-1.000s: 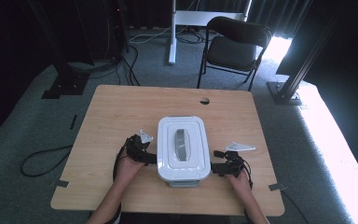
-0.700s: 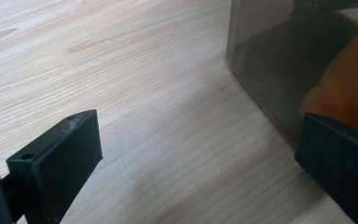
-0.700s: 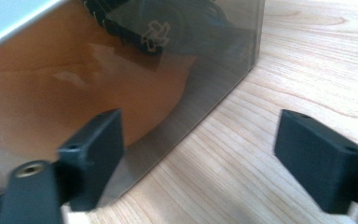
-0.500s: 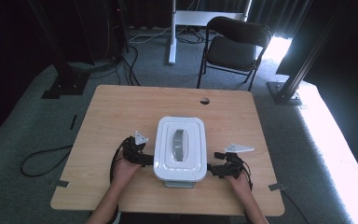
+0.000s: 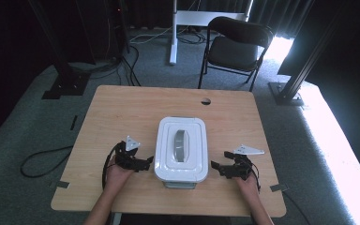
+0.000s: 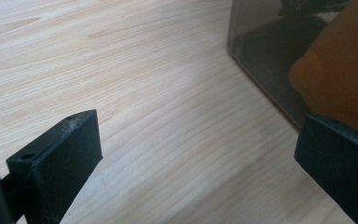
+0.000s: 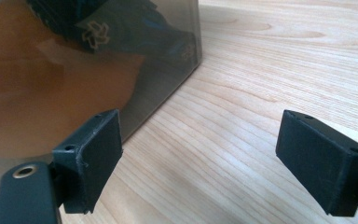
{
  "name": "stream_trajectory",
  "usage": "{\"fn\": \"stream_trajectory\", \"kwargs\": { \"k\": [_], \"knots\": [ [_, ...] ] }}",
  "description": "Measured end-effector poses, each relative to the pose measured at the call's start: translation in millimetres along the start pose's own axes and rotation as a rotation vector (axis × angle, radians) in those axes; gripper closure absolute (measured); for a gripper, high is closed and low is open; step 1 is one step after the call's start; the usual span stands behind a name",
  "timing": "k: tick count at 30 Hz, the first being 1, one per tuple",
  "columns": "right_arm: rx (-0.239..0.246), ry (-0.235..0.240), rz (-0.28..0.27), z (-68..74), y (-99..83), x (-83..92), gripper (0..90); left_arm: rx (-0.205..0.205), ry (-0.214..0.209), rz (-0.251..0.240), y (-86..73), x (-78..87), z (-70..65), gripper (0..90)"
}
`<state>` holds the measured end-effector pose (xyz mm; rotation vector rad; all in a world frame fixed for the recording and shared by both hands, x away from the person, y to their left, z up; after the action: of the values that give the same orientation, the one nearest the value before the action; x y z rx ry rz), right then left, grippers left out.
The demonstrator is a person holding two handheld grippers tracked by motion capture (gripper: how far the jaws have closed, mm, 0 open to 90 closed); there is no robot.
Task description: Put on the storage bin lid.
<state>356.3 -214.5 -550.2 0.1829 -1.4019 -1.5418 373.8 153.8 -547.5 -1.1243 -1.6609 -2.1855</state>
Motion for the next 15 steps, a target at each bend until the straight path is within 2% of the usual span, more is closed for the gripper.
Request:
{"fn": "stream_trajectory", "kwargs": {
  "k": [3,7,9,15],
  "knots": [
    [0.005,-0.021,-0.011,-0.5,-1.0,5.4,13.6,-0.010,0.003,0.003,-4.4,4.2,3.0,1.0],
    [-0.001,-0.054,-0.019,-4.9,-5.1,11.7,13.5,0.001,0.012,-0.002,-11.1,8.9,8.0,1.1],
    [-0.010,-0.053,-0.017,-7.8,-8.2,14.9,13.5,0.005,0.010,-0.005,-15.0,10.8,10.2,1.0],
    [-0.012,-0.123,-0.013,-16.4,-18.5,27.4,13.5,0.015,0.021,-0.005,-25.5,14.8,16.3,1.0]
  ]
}}
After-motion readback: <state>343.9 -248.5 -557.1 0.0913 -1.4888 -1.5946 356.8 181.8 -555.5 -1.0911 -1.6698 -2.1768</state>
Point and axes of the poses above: each handheld gripper's, and its own axes: x roughly backward along the jaws, y roughly out of its top, z roughly to its left, the point moved 5 cm from there along -x, roughly forward along the jaws, and after that the axes turned 8 degrees about y, right-handed, at the moved point
